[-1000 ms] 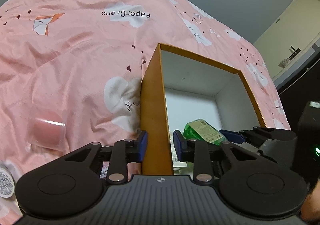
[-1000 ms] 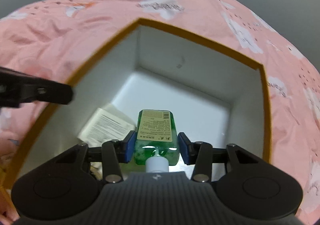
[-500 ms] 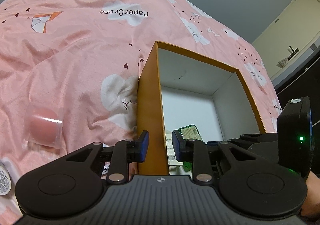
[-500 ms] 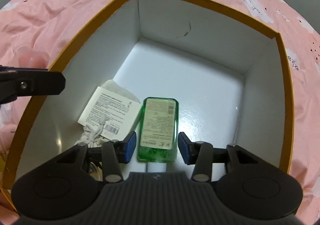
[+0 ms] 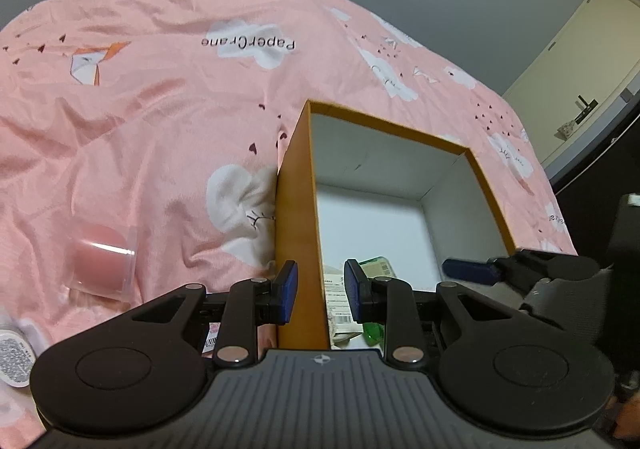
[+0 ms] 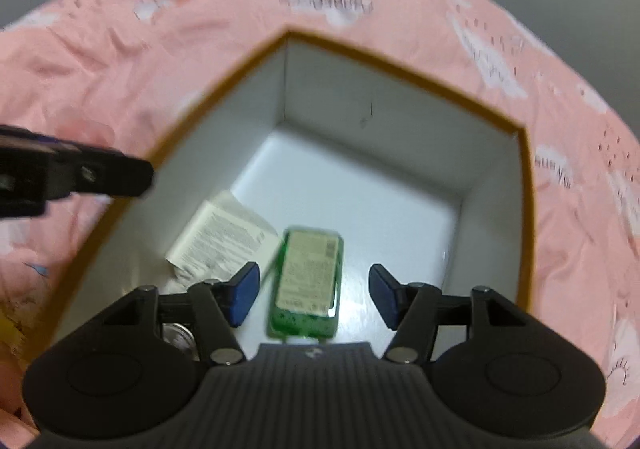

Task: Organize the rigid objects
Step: 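Move the right tool to the pink bottle while the left tool approaches the clear cup, then grasp the pink orange-capped bottle with the right tool while the left tool grasps the clear cup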

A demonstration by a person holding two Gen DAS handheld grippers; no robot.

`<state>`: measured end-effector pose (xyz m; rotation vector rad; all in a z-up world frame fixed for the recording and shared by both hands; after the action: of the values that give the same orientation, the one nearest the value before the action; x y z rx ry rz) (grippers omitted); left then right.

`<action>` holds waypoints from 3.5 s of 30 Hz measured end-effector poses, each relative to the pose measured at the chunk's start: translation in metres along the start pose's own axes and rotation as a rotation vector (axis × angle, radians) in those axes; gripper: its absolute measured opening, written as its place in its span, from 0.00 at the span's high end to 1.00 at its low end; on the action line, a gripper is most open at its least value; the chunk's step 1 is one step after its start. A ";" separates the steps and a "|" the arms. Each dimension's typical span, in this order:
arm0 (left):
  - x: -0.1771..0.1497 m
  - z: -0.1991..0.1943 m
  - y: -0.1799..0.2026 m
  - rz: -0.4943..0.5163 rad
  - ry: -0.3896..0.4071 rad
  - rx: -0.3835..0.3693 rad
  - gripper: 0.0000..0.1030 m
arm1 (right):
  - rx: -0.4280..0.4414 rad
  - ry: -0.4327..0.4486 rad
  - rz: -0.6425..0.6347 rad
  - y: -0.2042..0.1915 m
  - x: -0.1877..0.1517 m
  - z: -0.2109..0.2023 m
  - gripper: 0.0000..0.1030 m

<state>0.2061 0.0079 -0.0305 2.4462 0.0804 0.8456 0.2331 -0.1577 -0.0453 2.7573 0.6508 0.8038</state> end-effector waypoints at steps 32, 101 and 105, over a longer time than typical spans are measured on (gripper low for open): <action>-0.046 -0.063 -0.103 -0.065 -0.124 0.169 0.69 | 0.359 0.099 -0.710 -0.155 0.024 -0.050 0.51; -0.033 -0.033 -0.158 -0.696 0.224 0.183 0.37 | 0.276 0.024 -0.485 -0.152 0.106 0.047 0.60; -0.032 -0.020 -0.160 -0.740 0.190 0.174 0.37 | 0.326 -0.004 -0.478 -0.154 0.104 0.053 0.60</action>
<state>0.1880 0.1456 -0.1173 2.2015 1.0885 0.7323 0.2862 0.0236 -0.0881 2.6790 1.4811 0.6242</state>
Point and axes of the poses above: each gripper's, at about its wrist camera, not at the fingertips, and z roughly the way its jaws point, y to its right, x to its top, the point moved 3 cm from there along z, roughly the way its jaws point, and after that the axes turned 7 degrees about -x, right-handed, at the moved point
